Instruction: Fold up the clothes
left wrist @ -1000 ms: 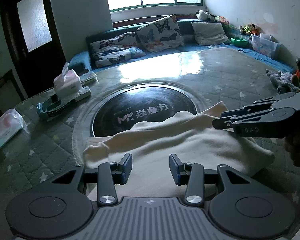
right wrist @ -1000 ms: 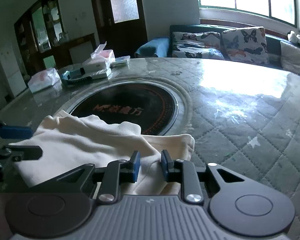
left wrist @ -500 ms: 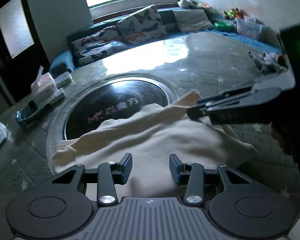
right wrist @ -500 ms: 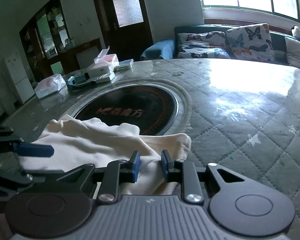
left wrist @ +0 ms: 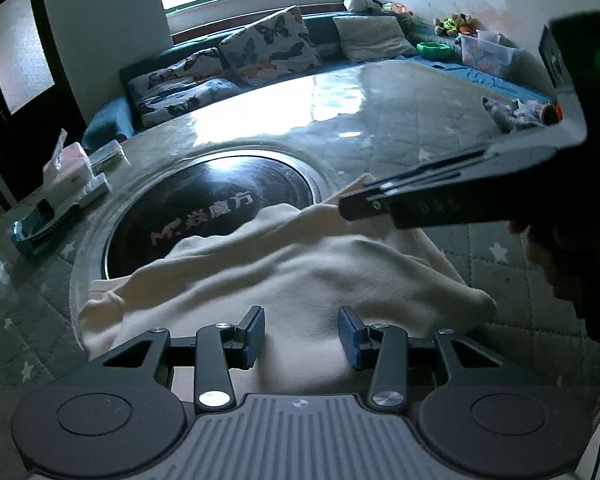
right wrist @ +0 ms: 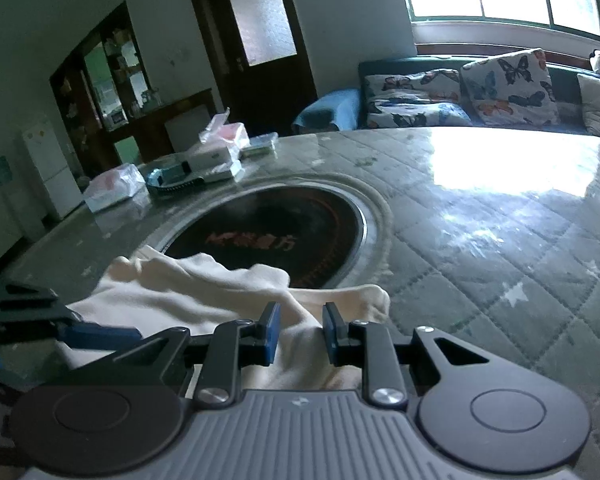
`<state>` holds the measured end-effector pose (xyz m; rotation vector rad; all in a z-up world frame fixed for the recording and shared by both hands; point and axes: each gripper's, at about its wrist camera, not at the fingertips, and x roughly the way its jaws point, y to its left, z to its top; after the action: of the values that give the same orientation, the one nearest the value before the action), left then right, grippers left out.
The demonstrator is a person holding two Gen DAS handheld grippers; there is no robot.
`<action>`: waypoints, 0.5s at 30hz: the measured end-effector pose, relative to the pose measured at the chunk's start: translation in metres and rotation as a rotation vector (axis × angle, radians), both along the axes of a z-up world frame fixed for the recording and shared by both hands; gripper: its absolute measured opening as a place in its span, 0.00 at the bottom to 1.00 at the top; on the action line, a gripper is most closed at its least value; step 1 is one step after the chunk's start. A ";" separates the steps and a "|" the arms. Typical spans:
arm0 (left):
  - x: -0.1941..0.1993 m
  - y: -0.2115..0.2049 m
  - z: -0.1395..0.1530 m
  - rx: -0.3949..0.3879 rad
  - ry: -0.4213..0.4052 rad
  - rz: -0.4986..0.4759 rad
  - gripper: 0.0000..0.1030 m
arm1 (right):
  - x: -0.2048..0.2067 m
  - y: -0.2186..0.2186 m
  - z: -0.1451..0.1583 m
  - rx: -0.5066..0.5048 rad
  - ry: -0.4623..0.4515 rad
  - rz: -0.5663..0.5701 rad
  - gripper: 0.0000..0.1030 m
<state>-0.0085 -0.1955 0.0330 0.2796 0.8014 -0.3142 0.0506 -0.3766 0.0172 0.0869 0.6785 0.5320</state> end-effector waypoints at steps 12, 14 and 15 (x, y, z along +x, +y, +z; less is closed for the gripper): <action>-0.003 0.012 0.010 -0.038 -0.001 -0.004 0.43 | 0.004 0.018 -0.008 -0.012 0.035 0.063 0.22; -0.004 0.018 0.016 -0.054 -0.011 0.004 0.43 | 0.005 0.016 -0.010 -0.010 0.044 0.058 0.22; -0.004 0.021 0.018 -0.060 -0.017 0.012 0.43 | 0.005 0.015 -0.010 -0.008 0.044 0.058 0.22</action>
<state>-0.0126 -0.1746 0.0511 0.2206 0.7754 -0.3243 0.0555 -0.3613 0.0069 0.0720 0.7275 0.5840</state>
